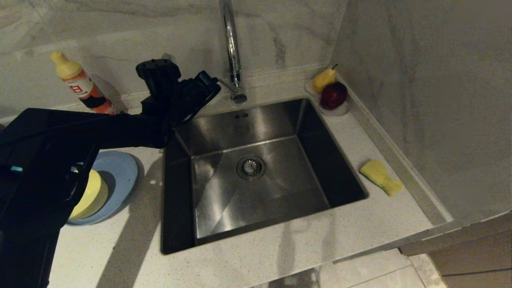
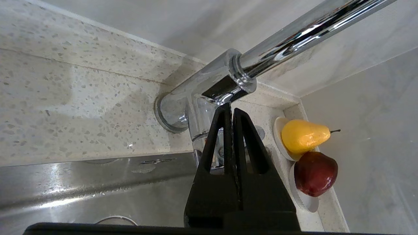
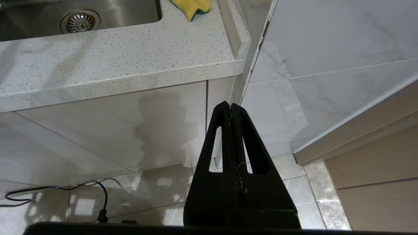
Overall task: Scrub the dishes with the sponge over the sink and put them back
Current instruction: Turn on the faucet
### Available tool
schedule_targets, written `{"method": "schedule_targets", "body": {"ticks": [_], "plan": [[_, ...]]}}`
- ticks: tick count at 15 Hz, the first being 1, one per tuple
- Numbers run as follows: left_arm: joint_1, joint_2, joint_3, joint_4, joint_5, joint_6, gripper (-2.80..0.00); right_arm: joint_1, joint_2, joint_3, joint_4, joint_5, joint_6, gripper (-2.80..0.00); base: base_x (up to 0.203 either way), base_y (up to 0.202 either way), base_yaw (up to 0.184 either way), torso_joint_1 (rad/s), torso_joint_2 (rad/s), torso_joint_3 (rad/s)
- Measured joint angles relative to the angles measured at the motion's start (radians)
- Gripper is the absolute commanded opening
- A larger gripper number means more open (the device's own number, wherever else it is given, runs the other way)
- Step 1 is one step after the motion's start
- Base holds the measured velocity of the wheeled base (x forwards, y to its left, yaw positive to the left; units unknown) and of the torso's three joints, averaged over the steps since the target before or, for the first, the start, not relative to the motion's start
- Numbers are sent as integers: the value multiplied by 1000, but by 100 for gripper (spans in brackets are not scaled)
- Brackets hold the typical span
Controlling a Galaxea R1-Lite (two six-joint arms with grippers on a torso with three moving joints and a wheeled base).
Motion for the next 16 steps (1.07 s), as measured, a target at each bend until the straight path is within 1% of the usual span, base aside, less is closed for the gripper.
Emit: {"method": "schedule_targets", "body": {"ticks": [4, 9, 12, 16], "plan": [[-4, -1, 1, 11, 6, -2, -280, 0, 0, 0, 0, 0, 0, -280, 0, 0, 0, 0, 0, 0], [-13, -34, 15, 112, 7, 1, -280, 0, 0, 0, 0, 0, 0, -280, 0, 0, 0, 0, 0, 0], [-14, -66, 57, 114, 8, 22, -280, 0, 0, 0, 0, 0, 0, -280, 0, 0, 0, 0, 0, 0], [-14, -120, 155, 108, 3, 50, -280, 0, 0, 0, 0, 0, 0, -280, 0, 0, 0, 0, 0, 0]]}}
